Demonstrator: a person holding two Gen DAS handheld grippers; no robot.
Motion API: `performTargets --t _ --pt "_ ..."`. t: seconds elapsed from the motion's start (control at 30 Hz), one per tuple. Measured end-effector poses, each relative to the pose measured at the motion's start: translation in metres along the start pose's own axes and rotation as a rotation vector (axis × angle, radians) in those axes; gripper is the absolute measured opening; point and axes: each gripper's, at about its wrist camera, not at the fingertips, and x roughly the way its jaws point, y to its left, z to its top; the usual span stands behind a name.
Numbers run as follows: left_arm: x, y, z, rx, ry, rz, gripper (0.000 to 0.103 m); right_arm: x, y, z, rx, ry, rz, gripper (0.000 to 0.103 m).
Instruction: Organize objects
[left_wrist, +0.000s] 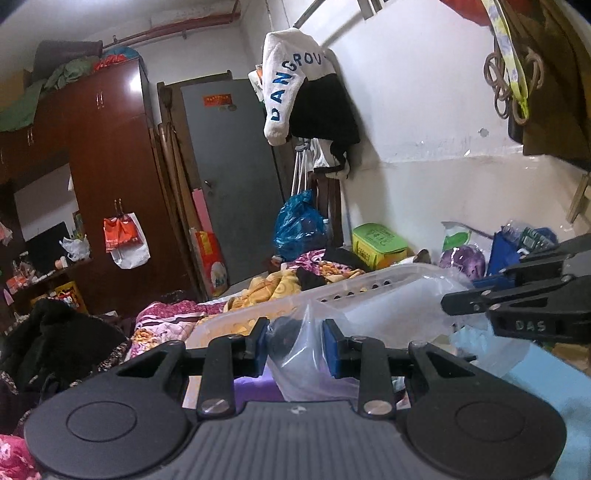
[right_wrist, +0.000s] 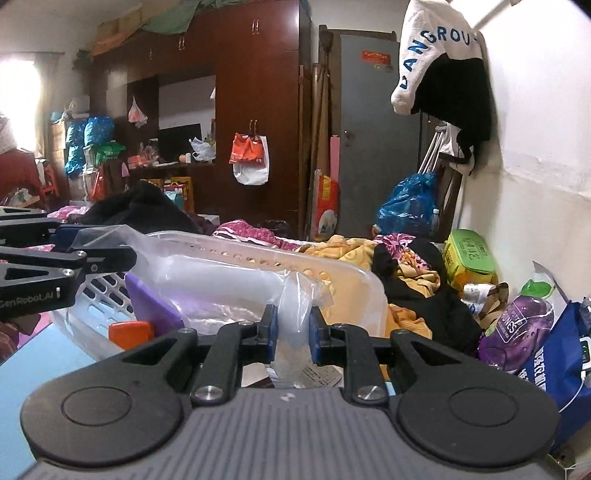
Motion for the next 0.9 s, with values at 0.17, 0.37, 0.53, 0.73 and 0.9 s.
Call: performTargets --t 0.17,0.37,0.53,0.73,0.9 --pt "0.006 -0.022 -0.011 0.190 -0.087 0.193 0.069 -0.005 0.006 0.001 -0.042 -0.037 -0.070 0.094" --pt "-0.027 -0.026 -0.016 0.124 -0.152 0.162 0.092 -0.034 0.003 0.004 -0.041 -0.122 -0.084 0.103" --pt "-0.068 -0.003 -0.011 -0.033 -0.210 0.124 0.098 -0.062 -0.006 0.012 0.029 -0.145 -0.003 0.103" --pt "-0.118 0.010 -0.015 -0.122 -0.191 0.029 0.102 -0.093 0.000 0.012 0.124 -0.115 -0.091 0.103" --pt "-0.153 0.002 -0.031 -0.174 -0.175 0.046 0.102 -0.132 0.017 0.004 0.105 -0.138 -0.114 0.103"
